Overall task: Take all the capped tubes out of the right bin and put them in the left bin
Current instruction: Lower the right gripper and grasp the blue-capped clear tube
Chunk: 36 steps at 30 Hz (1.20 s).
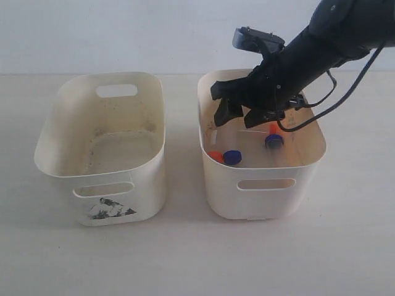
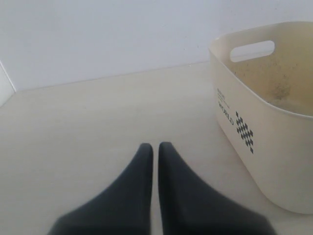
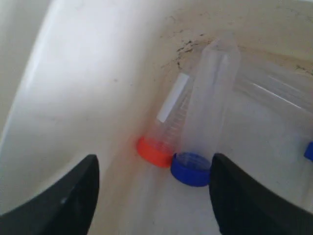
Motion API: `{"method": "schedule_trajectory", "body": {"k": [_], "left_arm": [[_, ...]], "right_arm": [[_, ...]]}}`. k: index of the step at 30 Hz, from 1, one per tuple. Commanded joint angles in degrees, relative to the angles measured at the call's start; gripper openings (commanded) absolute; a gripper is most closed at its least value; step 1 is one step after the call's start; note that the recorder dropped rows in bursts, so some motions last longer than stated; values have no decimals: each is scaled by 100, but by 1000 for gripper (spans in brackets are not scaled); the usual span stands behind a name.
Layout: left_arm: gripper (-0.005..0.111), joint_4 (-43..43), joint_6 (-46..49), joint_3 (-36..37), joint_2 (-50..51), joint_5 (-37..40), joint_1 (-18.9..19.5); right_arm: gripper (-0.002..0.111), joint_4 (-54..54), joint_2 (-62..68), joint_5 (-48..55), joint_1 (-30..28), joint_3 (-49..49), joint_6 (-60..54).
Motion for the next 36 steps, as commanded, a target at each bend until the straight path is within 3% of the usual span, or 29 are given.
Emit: {"method": "schedule_trajectory", "body": {"k": [1,8,15,36], "left_arm": [[4,-6,-66,-23,-11,-86,6],[4,-6,-66,-23,-11,-86,6],[4,-6,-66,-23,-11,-86,6],[4,-6,-66,-23,-11,-86,6]], "right_arm": [[62,-82,176,-327,4,-68,44],[62,-309,236,-821,181,-68,90],[62,-1130,236,-1475,409,-68,890],[62,-1555,1111,-1597,409,-68,1412]]}}
